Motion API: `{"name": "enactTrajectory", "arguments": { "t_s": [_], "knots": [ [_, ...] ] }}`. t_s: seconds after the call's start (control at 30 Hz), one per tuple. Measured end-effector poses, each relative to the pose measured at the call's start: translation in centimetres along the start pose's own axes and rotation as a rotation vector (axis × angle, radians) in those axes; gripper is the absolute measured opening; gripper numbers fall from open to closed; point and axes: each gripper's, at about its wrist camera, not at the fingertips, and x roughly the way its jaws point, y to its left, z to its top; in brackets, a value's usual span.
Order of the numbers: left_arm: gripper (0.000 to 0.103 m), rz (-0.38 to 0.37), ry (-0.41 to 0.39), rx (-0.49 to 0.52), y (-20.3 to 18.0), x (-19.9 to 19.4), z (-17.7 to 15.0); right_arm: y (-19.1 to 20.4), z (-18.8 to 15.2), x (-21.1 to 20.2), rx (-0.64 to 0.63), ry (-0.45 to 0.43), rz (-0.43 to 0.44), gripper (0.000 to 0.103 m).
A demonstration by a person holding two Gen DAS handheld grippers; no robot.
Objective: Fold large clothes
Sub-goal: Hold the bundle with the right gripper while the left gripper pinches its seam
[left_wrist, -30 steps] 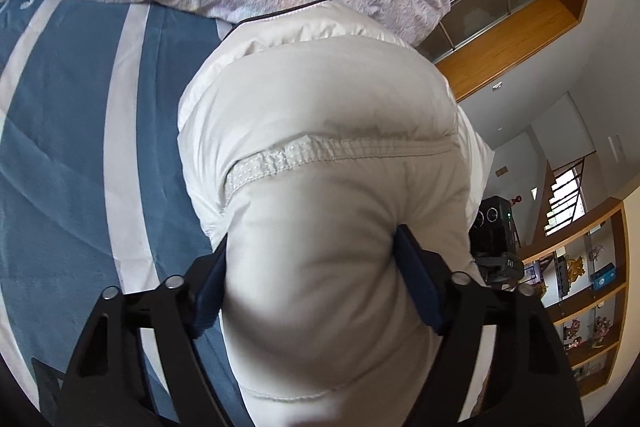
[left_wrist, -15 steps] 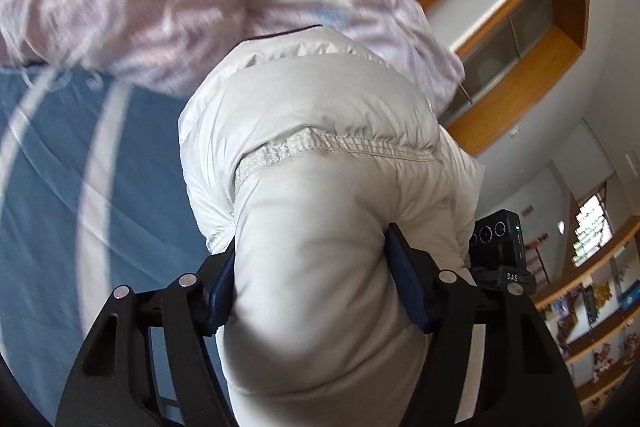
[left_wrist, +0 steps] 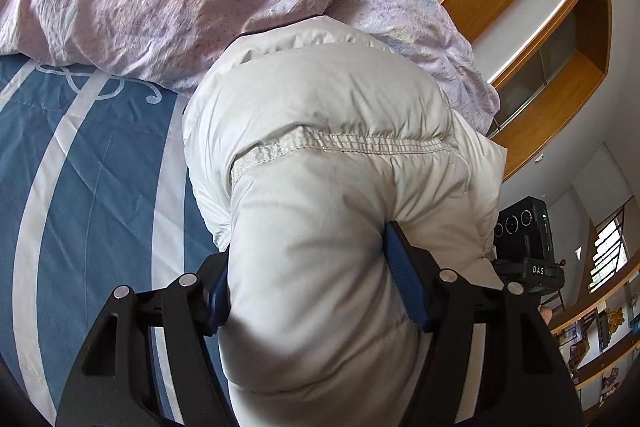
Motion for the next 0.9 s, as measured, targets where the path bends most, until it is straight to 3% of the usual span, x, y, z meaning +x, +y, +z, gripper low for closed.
{"name": "enactTrajectory", "arguments": {
  "t_s": [0.2,0.47,0.63,0.9],
  "knots": [
    [0.068,0.008,0.032,-0.001,0.9,0.2,0.3,0.2,3.2,2.7,0.034,0.018,-0.011,0.059],
    [0.072,0.062,0.082,0.050,1.6,0.7,0.7,-3.1,2.9,4.4,0.134,-0.014,0.050,0.059],
    [0.072,0.101,0.067,0.075,1.3,1.4,1.1,-2.9,2.0,3.5,0.160,-0.059,0.042,0.058],
    [0.069,0.133,-0.025,0.111,1.7,0.7,0.8,0.1,2.0,3.3,0.072,-0.097,-0.009,0.056]
  ]
}}
